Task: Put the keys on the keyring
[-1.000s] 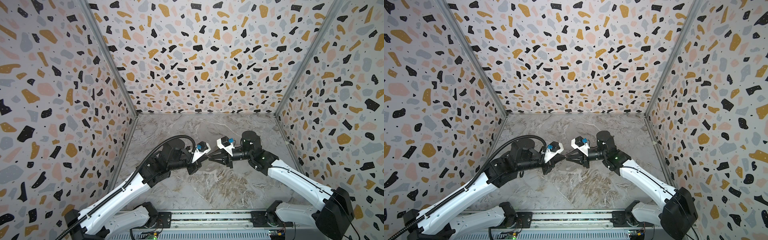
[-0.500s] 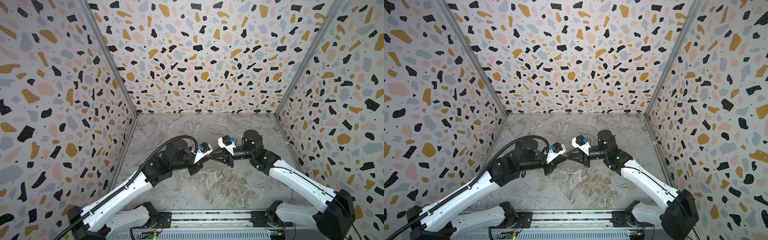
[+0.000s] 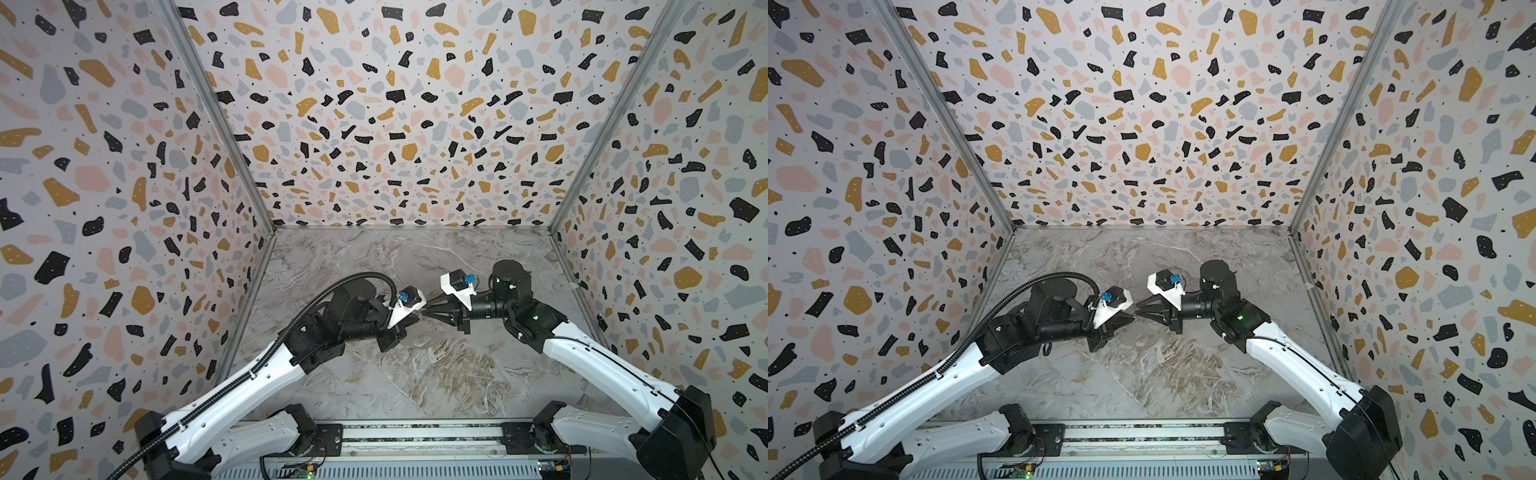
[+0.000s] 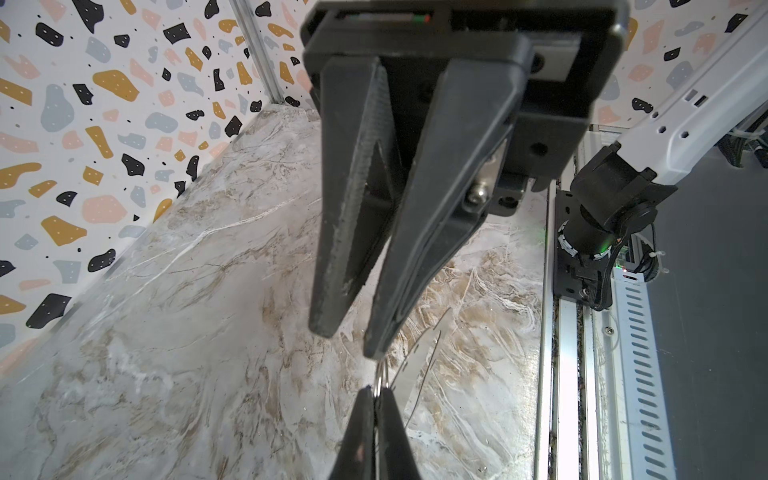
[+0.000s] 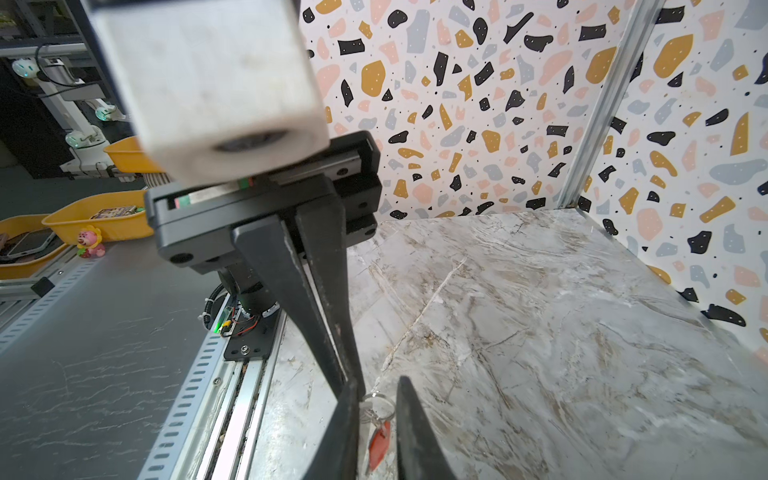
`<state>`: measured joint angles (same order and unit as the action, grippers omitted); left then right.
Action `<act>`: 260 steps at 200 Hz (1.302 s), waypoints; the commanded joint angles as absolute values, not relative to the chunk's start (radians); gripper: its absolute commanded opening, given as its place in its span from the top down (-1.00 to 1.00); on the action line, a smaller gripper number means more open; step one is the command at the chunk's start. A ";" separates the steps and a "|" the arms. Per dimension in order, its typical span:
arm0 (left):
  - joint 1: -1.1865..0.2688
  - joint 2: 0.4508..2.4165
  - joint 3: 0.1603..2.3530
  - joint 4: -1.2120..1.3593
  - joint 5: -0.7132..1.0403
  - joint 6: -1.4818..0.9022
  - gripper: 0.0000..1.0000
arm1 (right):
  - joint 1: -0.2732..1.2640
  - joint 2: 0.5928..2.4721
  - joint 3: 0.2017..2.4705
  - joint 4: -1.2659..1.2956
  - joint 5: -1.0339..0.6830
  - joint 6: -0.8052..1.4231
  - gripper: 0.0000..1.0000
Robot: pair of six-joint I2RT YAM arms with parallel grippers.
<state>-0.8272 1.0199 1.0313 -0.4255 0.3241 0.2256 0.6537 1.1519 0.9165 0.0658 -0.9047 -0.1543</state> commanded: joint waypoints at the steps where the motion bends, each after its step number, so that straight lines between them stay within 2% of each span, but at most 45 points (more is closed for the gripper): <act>1: -0.833 0.994 1.034 -0.386 0.335 0.239 1.00 | 0.664 1.122 0.902 0.045 -0.908 -0.161 0.66; 86: -0.833 0.989 1.034 -0.373 0.349 0.235 1.00 | 0.705 1.117 0.888 0.063 -0.901 -0.149 0.68; 114: -0.833 1.000 1.038 -0.367 0.360 0.234 1.00 | 0.722 1.134 0.902 0.070 -0.895 -0.144 0.78; 135: -0.833 0.999 1.037 -0.361 0.360 0.233 1.00 | 0.730 1.144 0.907 0.069 -0.890 -0.147 1.00; 149: -0.833 0.993 1.033 -0.356 0.349 0.230 1.00 | 0.730 1.139 0.892 0.093 -0.884 -0.130 1.00; 203: -0.833 0.845 0.892 -0.129 0.189 0.149 1.00 | 0.729 1.084 0.722 0.449 -0.840 0.107 1.00; 221: -0.832 0.778 0.831 -0.049 0.139 0.128 0.87 | 0.729 1.079 0.663 0.601 -0.836 0.195 1.00; 260: -0.832 0.719 0.778 -0.002 0.128 0.117 0.81 | 0.729 1.078 0.592 0.822 -0.837 0.308 1.00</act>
